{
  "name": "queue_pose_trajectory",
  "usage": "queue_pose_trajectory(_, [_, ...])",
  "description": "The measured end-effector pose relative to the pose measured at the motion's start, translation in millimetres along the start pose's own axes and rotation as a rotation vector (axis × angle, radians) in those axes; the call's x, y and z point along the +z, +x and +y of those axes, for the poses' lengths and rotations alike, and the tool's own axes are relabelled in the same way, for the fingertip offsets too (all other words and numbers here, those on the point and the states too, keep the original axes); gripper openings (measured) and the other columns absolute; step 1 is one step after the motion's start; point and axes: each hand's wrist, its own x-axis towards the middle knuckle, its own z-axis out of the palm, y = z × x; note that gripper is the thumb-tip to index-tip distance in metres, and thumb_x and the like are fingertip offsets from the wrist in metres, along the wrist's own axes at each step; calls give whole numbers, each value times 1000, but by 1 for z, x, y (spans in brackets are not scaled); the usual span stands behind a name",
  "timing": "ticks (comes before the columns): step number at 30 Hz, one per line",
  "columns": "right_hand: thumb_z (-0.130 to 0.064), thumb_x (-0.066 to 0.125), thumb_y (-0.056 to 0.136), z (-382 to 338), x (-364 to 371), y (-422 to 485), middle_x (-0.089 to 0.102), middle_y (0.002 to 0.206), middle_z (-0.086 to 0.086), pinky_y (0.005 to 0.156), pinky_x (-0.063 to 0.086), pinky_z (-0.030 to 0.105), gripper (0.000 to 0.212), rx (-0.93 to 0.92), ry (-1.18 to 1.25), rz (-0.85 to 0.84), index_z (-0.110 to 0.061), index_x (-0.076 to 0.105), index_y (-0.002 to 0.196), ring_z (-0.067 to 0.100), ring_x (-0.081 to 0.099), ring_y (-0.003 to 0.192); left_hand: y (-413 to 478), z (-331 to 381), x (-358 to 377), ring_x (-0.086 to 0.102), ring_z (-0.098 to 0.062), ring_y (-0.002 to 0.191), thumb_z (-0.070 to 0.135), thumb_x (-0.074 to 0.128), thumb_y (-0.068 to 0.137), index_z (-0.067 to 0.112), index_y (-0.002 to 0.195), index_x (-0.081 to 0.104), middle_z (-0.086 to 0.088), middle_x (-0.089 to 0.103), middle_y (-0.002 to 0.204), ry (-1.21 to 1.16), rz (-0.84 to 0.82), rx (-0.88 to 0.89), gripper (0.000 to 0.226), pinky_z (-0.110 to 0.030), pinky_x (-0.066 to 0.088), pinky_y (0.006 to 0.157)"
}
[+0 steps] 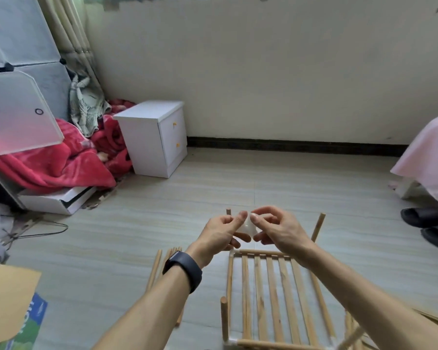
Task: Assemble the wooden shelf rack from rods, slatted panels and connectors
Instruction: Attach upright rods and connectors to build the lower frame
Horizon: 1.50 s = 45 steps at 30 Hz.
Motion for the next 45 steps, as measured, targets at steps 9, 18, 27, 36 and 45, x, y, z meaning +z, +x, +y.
queue_pose_trajectory(9, [-39, 63, 99, 40, 18, -18, 66, 102, -5, 70, 62, 29, 26, 26, -383, 34, -31, 58, 123, 7, 73, 70, -12, -72, 5, 63, -18, 110, 78, 35, 93, 29, 123, 63, 5, 68, 118, 324, -146, -175, 64, -36, 53, 90])
queue_pose_trajectory(18, [-30, 61, 101, 46, 15, -13, 62, 102, -5, 75, 64, 33, 16, 124, -231, 69, -29, 61, 117, 16, 74, 79, -30, -136, 17, 61, -9, 96, 25, 67, 96, 23, 103, 77, 8, 67, 106, 762, -307, -89, 12, -20, 48, 81])
queue_pose_trajectory(27, [-29, 70, 95, 50, 27, -8, 71, 106, 11, 71, 61, 26, 15, 239, 31, 11, -19, 67, 107, 21, 75, 87, -31, -132, 15, 65, -2, 80, 23, 77, 87, 20, 106, 79, 16, 72, 82, 597, -561, -292, 20, -15, 50, 62])
queue_pose_trajectory(36, [-34, 71, 93, 41, 30, 4, 76, 87, 15, 63, 60, 26, 39, 310, 376, 67, 1, 66, 110, 21, 75, 74, -10, -57, -6, 73, -9, 93, 44, 81, 81, 49, 133, 54, 5, 74, 106, -99, -16, 165, 58, -16, 55, 68])
queue_pose_trajectory(45, [-23, 63, 101, 37, 43, 3, 76, 101, 22, 68, 60, 28, 27, 224, 440, 23, 1, 69, 112, 23, 74, 79, 1, -55, -13, 75, -17, 83, 32, 75, 91, 26, 124, 69, -3, 78, 94, -147, 105, 124, 34, -19, 54, 68])
